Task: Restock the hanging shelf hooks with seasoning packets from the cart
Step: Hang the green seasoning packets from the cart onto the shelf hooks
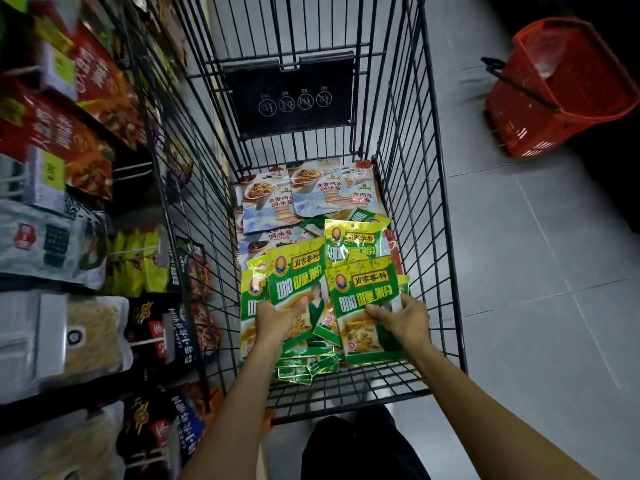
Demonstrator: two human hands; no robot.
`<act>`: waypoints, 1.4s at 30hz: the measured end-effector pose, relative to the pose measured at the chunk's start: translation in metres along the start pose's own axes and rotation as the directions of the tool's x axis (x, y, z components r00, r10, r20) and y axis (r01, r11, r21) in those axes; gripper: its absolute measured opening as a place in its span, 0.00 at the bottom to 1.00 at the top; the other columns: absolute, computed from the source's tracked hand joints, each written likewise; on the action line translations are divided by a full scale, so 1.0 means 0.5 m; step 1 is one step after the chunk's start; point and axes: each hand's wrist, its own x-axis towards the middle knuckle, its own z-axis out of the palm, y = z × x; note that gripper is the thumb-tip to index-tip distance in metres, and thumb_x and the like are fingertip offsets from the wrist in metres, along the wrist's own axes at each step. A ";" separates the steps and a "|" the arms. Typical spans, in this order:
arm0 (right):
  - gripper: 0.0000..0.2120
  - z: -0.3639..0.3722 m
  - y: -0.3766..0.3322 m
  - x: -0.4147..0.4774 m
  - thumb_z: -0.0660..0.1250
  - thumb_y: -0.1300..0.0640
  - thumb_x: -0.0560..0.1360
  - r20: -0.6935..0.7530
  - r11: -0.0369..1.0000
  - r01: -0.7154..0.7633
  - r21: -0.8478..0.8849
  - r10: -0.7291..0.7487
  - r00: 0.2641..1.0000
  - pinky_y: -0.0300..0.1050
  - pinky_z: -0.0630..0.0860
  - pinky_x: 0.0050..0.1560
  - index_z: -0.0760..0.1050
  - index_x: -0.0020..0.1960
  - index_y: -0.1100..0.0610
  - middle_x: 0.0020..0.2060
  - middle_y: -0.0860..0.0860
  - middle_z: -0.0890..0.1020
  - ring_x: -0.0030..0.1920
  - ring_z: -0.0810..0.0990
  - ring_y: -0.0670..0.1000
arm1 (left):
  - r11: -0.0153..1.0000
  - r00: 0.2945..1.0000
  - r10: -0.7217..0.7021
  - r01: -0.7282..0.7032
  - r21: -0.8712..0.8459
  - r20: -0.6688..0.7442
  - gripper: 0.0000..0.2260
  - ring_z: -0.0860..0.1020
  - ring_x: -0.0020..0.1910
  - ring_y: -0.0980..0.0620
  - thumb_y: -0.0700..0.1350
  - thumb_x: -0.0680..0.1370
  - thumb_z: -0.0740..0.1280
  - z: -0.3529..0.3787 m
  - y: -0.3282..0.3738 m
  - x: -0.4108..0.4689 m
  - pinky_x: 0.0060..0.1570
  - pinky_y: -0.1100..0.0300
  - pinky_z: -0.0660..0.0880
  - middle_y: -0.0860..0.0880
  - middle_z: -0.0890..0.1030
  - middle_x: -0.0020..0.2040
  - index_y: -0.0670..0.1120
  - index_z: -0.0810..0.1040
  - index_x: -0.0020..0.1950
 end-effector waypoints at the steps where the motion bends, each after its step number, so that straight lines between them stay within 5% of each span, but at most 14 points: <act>1: 0.13 -0.007 -0.010 -0.009 0.78 0.55 0.65 0.012 0.999 0.013 0.035 -0.014 1.000 0.50 0.81 0.43 0.75 0.40 0.57 0.38 0.52 0.82 0.39 0.82 0.53 | 1.000 1.000 0.014 -0.014 0.007 -0.005 0.38 0.65 0.69 0.41 0.48 0.73 0.74 -0.003 0.005 -0.005 0.59 0.53 0.66 0.38 0.65 0.71 0.34 0.57 0.73; 4: 0.11 -0.037 -0.056 -0.045 0.78 0.57 0.65 0.057 0.984 0.044 0.170 -0.054 0.997 0.46 0.81 0.38 0.76 0.41 0.58 0.39 0.53 0.83 0.39 0.83 0.51 | 0.997 0.997 0.074 -0.074 0.022 -0.008 0.31 0.71 0.63 0.42 0.48 0.74 0.73 -0.028 0.032 -0.036 0.53 0.57 0.70 0.40 0.70 0.65 0.36 0.64 0.70; 7: 0.11 -0.080 -0.129 -0.090 0.78 0.58 0.65 0.129 0.945 0.062 0.322 -0.109 0.986 0.43 0.80 0.32 0.77 0.41 0.59 0.35 0.53 0.85 0.34 0.85 0.50 | 0.976 0.977 0.214 -0.213 -0.040 0.011 0.10 0.75 0.38 0.48 0.46 0.72 0.74 -0.087 0.080 -0.080 0.34 0.61 0.70 0.43 0.77 0.41 0.44 0.76 0.45; 12: 0.20 -0.151 -0.289 -0.176 0.78 0.54 0.62 0.284 0.901 0.144 0.409 -0.275 0.918 0.57 0.81 0.46 0.77 0.47 0.65 0.44 0.62 0.84 0.44 0.84 0.62 | 0.907 0.919 0.390 -0.394 -0.148 -0.053 0.07 0.78 0.38 0.49 0.51 0.71 0.75 -0.223 0.185 -0.208 0.38 0.56 0.74 0.51 0.83 0.39 0.51 0.80 0.42; 16: 0.19 -0.179 -0.434 -0.266 0.76 0.51 0.68 0.365 0.862 0.319 0.394 -0.465 0.807 0.43 0.65 0.25 0.72 0.45 0.63 0.29 0.56 0.78 0.29 0.72 0.55 | 0.828 0.835 0.504 -0.539 -0.151 -0.219 0.22 0.74 0.40 0.51 0.67 0.61 0.75 -0.344 0.252 -0.357 0.40 0.55 0.73 0.48 0.77 0.42 0.53 0.78 0.45; 18: 0.17 -0.183 -0.502 -0.319 0.75 0.51 0.70 0.406 0.822 0.395 0.410 -0.553 0.728 0.39 0.61 0.19 0.70 0.38 0.61 0.22 0.50 0.75 0.21 0.68 0.51 | 0.790 0.771 0.520 -0.598 -0.138 -0.367 0.25 0.77 0.37 0.57 0.64 0.63 0.74 -0.398 0.274 -0.442 0.40 0.56 0.75 0.57 0.80 0.39 0.52 0.77 0.54; 19: 0.17 -0.185 -0.535 -0.351 0.74 0.52 0.71 0.433 0.795 0.426 0.431 -0.597 0.676 0.37 0.60 0.18 0.69 0.35 0.60 0.20 0.49 0.73 0.18 0.66 0.50 | 0.768 0.723 0.530 -0.631 -0.112 -0.443 0.20 0.75 0.30 0.65 0.61 0.64 0.74 -0.425 0.280 -0.483 0.35 0.58 0.74 0.63 0.78 0.31 0.53 0.76 0.49; 21: 0.17 -0.185 -0.592 -0.417 0.72 0.55 0.73 0.493 0.748 0.466 0.473 -0.663 0.564 0.35 0.59 0.16 0.69 0.31 0.60 0.18 0.48 0.72 0.16 0.66 0.47 | 0.742 0.638 0.534 -0.668 -0.054 -0.555 0.19 0.69 0.22 0.64 0.59 0.66 0.75 -0.464 0.286 -0.580 0.31 0.59 0.67 0.61 0.71 0.22 0.48 0.69 0.36; 25: 0.16 -0.182 -0.673 -0.560 0.72 0.58 0.73 0.606 0.674 0.498 0.546 -0.728 0.321 0.34 0.69 0.24 0.69 0.34 0.63 0.22 0.53 0.75 0.20 0.72 0.47 | 0.658 0.426 0.551 -0.751 0.059 -0.718 0.07 0.79 0.32 0.64 0.49 0.71 0.74 -0.520 0.275 -0.771 0.33 0.73 0.72 0.61 0.81 0.33 0.52 0.80 0.46; 28: 0.17 -0.173 -0.702 -0.676 0.73 0.54 0.70 0.629 0.593 0.544 0.594 -0.764 0.146 0.35 0.68 0.27 0.67 0.33 0.62 0.21 0.51 0.73 0.22 0.72 0.47 | 0.641 0.280 0.484 -0.758 0.118 -0.829 0.04 0.79 0.34 0.57 0.47 0.71 0.74 -0.552 0.250 -0.908 0.35 0.65 0.73 0.55 0.83 0.36 0.54 0.81 0.43; 32: 0.15 -0.156 -0.705 -0.820 0.74 0.53 0.71 0.627 0.499 0.557 0.664 -0.777 -0.051 0.47 0.67 0.38 0.69 0.40 0.60 0.34 0.59 0.71 0.35 0.72 0.56 | 0.630 0.161 0.417 -0.761 0.157 -0.894 0.09 0.81 0.34 0.61 0.55 0.66 0.73 -0.584 0.202 -1.069 0.33 0.68 0.76 0.59 0.84 0.36 0.55 0.82 0.43; 35: 0.12 -0.152 -0.691 -0.929 0.73 0.56 0.72 0.614 0.447 0.542 0.712 -0.771 -0.169 0.37 0.67 0.29 0.70 0.40 0.60 0.31 0.56 0.71 0.30 0.73 0.49 | 0.615 0.068 0.347 -0.769 0.172 -0.936 0.05 0.76 0.30 0.58 0.51 0.68 0.74 -0.602 0.160 -1.164 0.30 0.66 0.72 0.56 0.82 0.33 0.55 0.83 0.43; 38: 0.21 -0.151 -0.664 -1.034 0.69 0.61 0.75 0.580 0.398 0.500 0.770 -0.763 -0.286 0.27 0.66 0.24 0.62 0.29 0.57 0.19 0.42 0.71 0.21 0.70 0.39 | 0.645 -0.003 0.314 -0.733 0.216 -0.949 0.04 0.72 0.23 0.65 0.45 0.73 0.73 -0.612 0.113 -1.246 0.26 0.72 0.68 0.59 0.77 0.24 0.51 0.81 0.46; 42: 0.12 -0.129 -0.614 -1.156 0.70 0.59 0.74 0.599 0.418 0.442 0.794 -0.666 -0.446 0.26 0.69 0.25 0.73 0.33 0.54 0.23 0.41 0.79 0.26 0.78 0.37 | 0.682 -0.063 0.227 -0.702 0.205 -0.972 0.04 0.71 0.20 0.63 0.48 0.72 0.73 -0.612 0.030 -1.342 0.21 0.69 0.66 0.59 0.77 0.24 0.51 0.80 0.44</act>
